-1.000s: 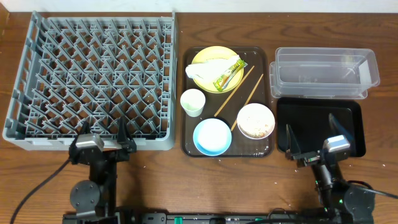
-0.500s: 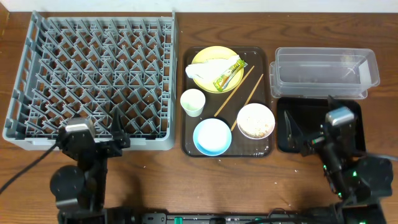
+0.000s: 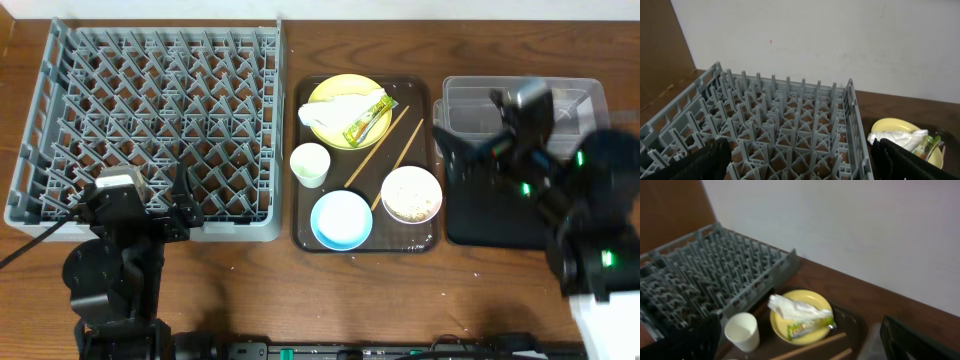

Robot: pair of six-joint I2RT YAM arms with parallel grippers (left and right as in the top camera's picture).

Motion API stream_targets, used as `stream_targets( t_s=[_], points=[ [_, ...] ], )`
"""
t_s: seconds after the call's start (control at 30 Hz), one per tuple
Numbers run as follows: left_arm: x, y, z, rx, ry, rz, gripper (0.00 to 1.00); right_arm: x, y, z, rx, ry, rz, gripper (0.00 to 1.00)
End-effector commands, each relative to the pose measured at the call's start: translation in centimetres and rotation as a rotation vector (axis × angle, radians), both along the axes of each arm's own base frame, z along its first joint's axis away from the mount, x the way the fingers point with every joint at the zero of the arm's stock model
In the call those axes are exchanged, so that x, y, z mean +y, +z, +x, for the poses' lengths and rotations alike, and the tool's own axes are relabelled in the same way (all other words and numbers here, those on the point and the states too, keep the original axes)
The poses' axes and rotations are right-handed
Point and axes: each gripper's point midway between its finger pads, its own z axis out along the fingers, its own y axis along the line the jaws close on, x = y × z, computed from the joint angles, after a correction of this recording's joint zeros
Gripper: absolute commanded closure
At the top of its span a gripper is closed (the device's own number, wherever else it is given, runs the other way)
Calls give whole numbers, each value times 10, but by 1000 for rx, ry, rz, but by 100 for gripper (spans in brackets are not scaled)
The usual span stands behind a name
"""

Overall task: Sort waste into correct bins and load items into the dishwasher
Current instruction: 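Move the right gripper over the yellow plate toward the tissue and wrapper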

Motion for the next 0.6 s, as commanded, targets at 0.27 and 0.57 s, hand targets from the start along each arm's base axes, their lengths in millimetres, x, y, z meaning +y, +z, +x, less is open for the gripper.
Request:
stream_targets(
  t_s=[0.27,0.57],
  points=[
    [-2,-22,-9,111,-6,-11,7,49,11,68,228,177,41,1],
    [-3,-43,-17,202,-6,-25,7,74,-30,110,493,193,40,1]
  ],
)
